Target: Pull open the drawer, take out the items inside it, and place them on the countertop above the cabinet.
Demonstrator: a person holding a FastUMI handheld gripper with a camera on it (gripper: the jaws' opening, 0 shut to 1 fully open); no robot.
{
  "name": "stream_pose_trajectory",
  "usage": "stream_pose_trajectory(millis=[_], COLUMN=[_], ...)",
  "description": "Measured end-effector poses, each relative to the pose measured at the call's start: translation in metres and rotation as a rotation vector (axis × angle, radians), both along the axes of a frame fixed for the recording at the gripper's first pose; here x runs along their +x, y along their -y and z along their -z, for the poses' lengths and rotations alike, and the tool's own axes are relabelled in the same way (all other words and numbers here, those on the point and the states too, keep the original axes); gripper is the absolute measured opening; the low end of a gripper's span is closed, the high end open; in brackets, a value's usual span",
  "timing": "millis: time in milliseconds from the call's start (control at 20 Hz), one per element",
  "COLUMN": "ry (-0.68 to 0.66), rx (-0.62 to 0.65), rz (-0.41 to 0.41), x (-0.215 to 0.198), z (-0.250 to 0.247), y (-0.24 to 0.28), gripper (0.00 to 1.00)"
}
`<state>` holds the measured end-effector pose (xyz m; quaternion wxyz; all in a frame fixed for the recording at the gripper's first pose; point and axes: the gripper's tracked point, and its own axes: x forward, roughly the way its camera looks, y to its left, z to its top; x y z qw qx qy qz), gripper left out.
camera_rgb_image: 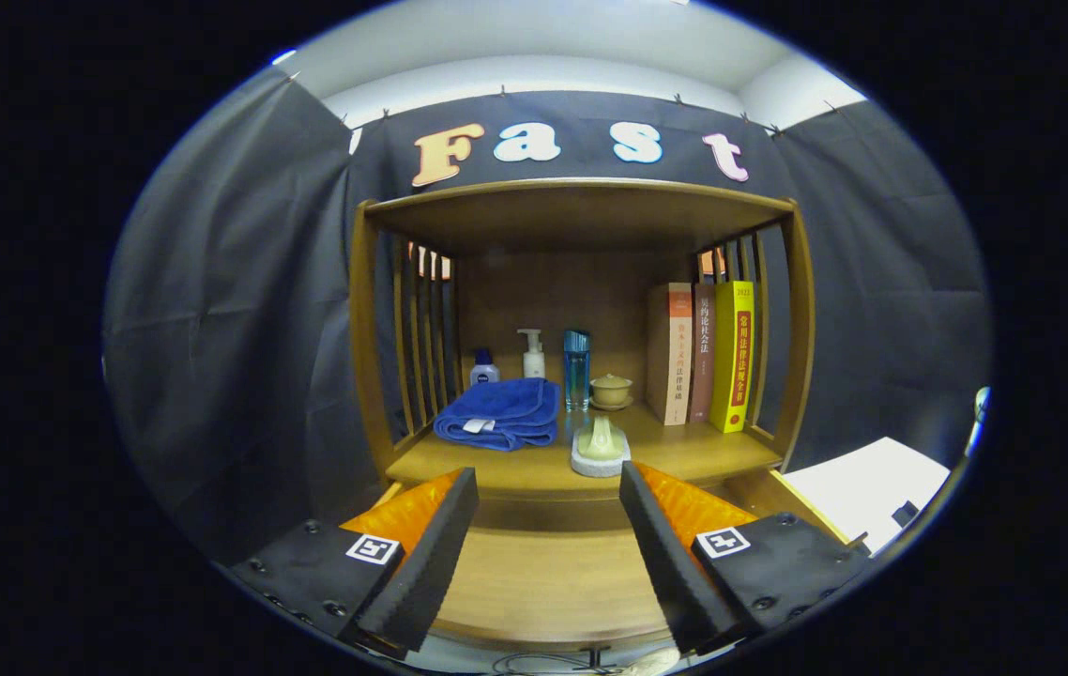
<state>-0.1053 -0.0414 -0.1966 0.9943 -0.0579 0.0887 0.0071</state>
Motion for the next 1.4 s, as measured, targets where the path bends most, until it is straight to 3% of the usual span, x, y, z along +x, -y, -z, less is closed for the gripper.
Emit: stream_pose_trajectory(millis=[350,700,1400], ry=[-0.022,-0.099,-0.157], rx=[-0.022,-0.061,-0.035], rz=[0.058,0.079,0.086], x=[-0.056,-0.086,-0.092], z=[0.054,0.106,0.138], y=[0.006,0.017,0.021], gripper=[0.99,0.99,0.96])
